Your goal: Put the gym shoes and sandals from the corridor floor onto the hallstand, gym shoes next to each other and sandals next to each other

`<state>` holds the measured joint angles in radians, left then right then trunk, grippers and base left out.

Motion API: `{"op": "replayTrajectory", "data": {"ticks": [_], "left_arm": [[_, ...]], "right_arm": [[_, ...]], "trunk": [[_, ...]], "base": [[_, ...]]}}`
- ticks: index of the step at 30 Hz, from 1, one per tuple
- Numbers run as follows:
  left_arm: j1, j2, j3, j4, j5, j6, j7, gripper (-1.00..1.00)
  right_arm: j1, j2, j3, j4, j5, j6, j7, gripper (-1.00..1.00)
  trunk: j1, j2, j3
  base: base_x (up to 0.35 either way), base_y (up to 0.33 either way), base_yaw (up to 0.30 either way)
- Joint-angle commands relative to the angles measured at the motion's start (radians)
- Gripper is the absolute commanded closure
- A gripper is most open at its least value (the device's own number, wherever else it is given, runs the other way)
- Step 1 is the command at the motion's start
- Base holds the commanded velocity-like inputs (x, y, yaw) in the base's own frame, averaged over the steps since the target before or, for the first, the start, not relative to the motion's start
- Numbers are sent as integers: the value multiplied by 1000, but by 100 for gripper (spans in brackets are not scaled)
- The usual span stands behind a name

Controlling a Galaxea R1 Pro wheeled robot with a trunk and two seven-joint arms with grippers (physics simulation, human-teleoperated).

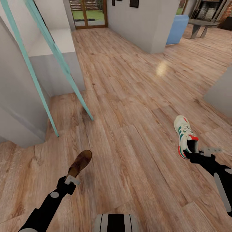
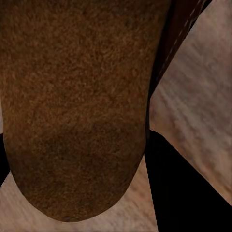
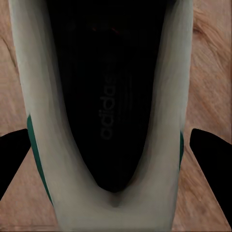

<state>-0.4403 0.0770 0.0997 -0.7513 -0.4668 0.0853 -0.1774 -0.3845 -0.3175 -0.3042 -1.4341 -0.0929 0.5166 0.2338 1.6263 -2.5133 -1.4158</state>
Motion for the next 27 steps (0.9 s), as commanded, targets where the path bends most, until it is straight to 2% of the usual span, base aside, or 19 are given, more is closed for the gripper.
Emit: {"op": "replayTrajectory", "data": {"ticks": [1, 2, 3, 4, 6, 9, 10, 13, 16, 18, 23, 27], "left_arm": [[1, 0, 5, -2, -9, 3, -8, 100], [1, -1, 20, -2, -3, 2, -7, 100], [1, -2, 68, -2, 28, 2, -7, 100], [1, -2, 76, -2, 33, 2, -6, 100], [2, -2, 83, 1, 39, 1, -6, 100], [2, -4, 88, 17, 50, 0, 3, 100], [2, -5, 89, 31, 72, -1, 21, 100], [2, -5, 89, 69, 149, -9, 75, 100], [2, -6, 85, 110, 197, -40, 118, 100], [2, -6, 84, 122, 208, -56, 136, 100], [2, -6, 84, 148, 220, -67, 148, 100], [2, -19, 84, 159, 222, -69, 150, 100]], "right_arm": [[12, 1, -1, 7, -7, 3, 1, 100], [59, 2, -1, 17, -7, -21, 0, 100], [134, 17, 0, 26, -8, -136, -1, 100], [157, 33, 0, 35, -8, -183, -1, 100], [183, 70, -1, 64, -7, -268, -1, 100], [201, 101, -1, 120, -7, -352, 0, 100], [210, 109, -1, 163, -7, -395, 1, 100], [218, 115, -1, 261, -7, -485, 3, 100], [220, 117, 0, 348, -6, -568, 5, 100], [221, 118, 1, 393, -5, -602, 6, 100], [223, 114, 0, 493, -6, -634, 9, 100], [229, 111, 0, 549, -7, -714, 9, 100]], "trunk": [[-1, 0, 4], [-1, 0, 8], [-2, 0, 12], [-2, 1, 15], [-3, 1, 23], [-4, 2, 35], [-5, 2, 39], [-6, 3, 50], [-7, 3, 63], [-8, 4, 74], [-11, 5, 100], [-12, 6, 122]], "base": [[0, 0, -64], [0, 0, -11], [0, 0, -2], [0, 0, -1], [0, 0, 0], [0, 0, 0], [0, 0, 0], [0, 0, 0], [0, 0, -8], [0, 0, -31], [0, 0, -9], [0, 0, -1]]}}
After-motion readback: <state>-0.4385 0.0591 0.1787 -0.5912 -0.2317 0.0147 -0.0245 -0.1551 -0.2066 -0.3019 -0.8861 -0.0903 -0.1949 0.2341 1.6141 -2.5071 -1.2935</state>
